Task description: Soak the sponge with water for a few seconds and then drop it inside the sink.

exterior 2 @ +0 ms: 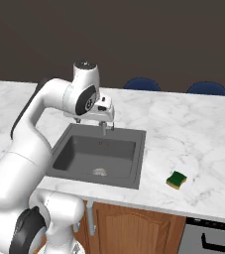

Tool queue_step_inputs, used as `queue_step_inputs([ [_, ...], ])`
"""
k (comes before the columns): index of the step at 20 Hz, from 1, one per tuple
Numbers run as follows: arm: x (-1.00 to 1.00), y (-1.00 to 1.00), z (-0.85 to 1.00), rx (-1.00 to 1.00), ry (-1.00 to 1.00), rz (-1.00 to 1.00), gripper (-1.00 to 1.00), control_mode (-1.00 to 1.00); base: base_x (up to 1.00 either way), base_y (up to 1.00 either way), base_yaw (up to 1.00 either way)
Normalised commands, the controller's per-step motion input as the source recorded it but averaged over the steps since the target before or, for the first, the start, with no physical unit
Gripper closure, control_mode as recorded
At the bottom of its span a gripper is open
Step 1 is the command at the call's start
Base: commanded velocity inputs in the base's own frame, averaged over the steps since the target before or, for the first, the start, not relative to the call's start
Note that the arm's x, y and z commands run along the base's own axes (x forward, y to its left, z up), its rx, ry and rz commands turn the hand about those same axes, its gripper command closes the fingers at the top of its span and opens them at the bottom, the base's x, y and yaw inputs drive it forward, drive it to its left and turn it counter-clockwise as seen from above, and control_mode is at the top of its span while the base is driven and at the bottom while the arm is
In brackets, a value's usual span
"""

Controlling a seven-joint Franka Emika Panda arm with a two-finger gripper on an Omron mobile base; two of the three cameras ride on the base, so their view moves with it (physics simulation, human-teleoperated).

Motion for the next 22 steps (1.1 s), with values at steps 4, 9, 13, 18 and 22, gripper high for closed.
queue_step_inputs([
  [4,0.00,-0.21,-0.16,0.03,-0.17,0.13,-1.00,-1.00,0.00,0.00,0.00],
  [9,0.00,-0.12,-0.09,0.04,-0.17,0.14,-1.00,-1.00,0.00,0.00,0.00],
  [13,0.00,-0.04,-0.01,0.02,-0.12,0.12,-1.00,-1.00,0.00,0.00,0.00],
  [18,0.01,-0.06,0.00,0.01,-0.01,0.11,-1.00,-1.00,0.00,0.00,0.00],
  [22,0.09,-0.04,0.00,0.00,0.01,0.07,-1.00,-1.00,0.00,0.00,0.00],
])
